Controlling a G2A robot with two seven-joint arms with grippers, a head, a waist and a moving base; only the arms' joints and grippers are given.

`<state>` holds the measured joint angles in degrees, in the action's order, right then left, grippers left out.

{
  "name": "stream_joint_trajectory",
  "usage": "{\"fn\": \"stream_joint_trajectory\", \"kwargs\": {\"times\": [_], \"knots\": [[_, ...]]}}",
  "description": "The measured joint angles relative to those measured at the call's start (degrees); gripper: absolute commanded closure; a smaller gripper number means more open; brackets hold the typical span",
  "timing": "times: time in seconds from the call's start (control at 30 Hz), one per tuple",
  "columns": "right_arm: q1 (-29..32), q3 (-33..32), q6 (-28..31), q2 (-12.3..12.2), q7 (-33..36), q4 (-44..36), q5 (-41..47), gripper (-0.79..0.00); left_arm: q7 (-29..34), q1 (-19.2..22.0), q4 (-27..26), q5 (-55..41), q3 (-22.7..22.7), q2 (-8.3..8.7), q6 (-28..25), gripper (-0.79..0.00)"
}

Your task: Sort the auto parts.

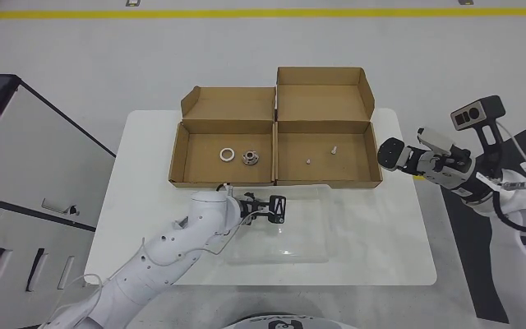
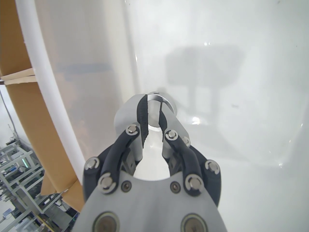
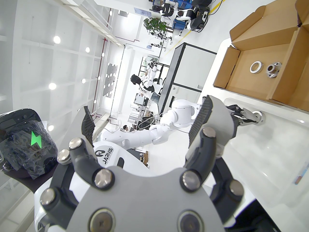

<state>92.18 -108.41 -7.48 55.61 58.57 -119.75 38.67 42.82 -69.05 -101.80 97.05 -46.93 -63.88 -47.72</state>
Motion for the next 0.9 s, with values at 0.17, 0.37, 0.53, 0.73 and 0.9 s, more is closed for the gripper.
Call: {"fn": "stream_joint_trajectory", "kwargs": {"times": [0.17,0.37,0.53,0.73,0.9], "knots": [[0.0,0.0,0.0,0.0,0.0,0.0,0.0,-0.785,0.4,0.0,0.0,0.4,0.1,0.00,-0.4,-0.175],[0.0,0.0,0.0,0.0,0.0,0.0,0.0,-0.785,1.0,-0.6,-0.5,0.2,-0.1,0.10,-0.8,-0.194],[0.0,0.0,0.0,0.0,0.0,0.0,0.0,-0.785,1.7,-1.2,-1.1,-0.2,-0.5,0.27,-1.5,-0.200],[0.0,0.0,0.0,0.0,0.0,0.0,0.0,-0.785,1.9,-1.4,-1.6,-0.2,-0.8,0.34,-1.5,-0.197],[0.0,0.0,0.0,0.0,0.0,0.0,0.0,-0.785,2.0,-1.4,-1.7,-0.1,-0.7,0.36,-2.1,-0.231]]}}
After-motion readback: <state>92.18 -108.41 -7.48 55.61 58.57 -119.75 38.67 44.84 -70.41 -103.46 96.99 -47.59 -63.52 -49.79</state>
